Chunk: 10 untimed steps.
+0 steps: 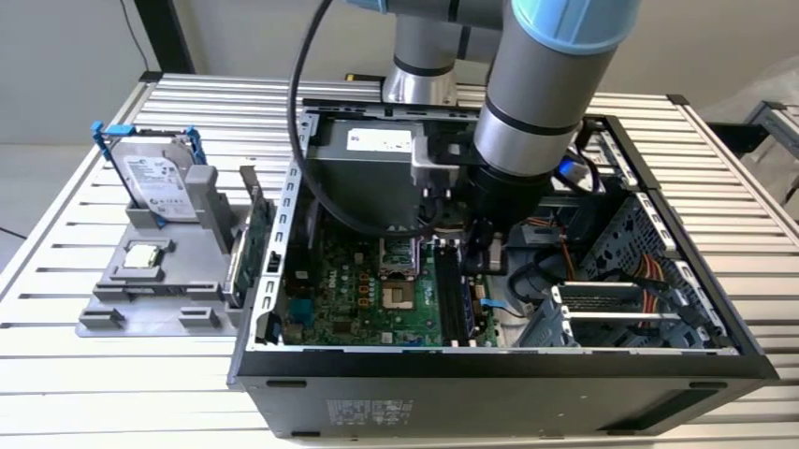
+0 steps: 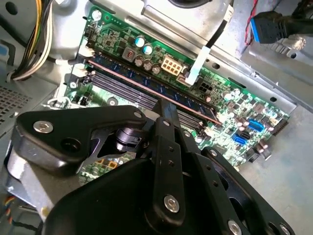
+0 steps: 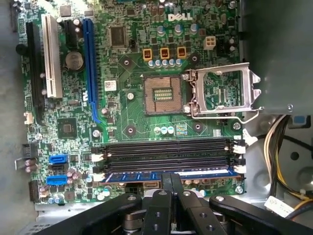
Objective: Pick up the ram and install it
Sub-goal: 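Press down the ram until it locks into place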
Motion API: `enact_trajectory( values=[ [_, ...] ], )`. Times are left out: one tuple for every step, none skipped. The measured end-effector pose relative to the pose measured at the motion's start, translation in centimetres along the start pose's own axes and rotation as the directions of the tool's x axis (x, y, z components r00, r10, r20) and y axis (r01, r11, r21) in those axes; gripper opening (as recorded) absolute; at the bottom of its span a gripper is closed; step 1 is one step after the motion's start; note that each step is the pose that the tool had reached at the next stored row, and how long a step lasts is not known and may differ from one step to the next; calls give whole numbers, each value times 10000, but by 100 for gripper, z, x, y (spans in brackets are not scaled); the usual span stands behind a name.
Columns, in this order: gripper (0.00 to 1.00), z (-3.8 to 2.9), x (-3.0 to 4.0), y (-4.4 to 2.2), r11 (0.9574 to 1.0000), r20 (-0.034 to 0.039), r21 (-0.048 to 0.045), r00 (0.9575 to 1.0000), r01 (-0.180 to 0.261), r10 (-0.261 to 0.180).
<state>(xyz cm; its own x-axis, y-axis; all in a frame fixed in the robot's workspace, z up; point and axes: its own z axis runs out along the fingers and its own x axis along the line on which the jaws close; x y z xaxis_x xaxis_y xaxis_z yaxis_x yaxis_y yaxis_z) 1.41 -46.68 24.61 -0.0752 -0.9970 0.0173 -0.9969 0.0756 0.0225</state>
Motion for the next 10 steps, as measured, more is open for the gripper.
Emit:
enact_trajectory(
  values=[
    [0,0,-1,0,10000,-1,0,10000,64,-64],
    [0,0,-2,0,9999,-3,1,9999,123,-123],
    [0,0,-4,0,9998,-4,2,9998,179,-179],
    [0,0,-5,0,9997,-5,3,9997,227,-227],
    [0,0,-6,1,9996,-5,3,9996,267,-267],
    [0,0,-7,1,9995,-7,4,9995,301,-301],
    [0,0,-8,1,9994,-7,4,9994,332,-332],
    [0,0,-9,1,9993,-8,6,9993,365,-365],
    [0,0,-9,1,9992,-9,6,9992,396,-396],
    [0,0,-10,1,9991,-10,6,9991,427,-427]
  ],
)
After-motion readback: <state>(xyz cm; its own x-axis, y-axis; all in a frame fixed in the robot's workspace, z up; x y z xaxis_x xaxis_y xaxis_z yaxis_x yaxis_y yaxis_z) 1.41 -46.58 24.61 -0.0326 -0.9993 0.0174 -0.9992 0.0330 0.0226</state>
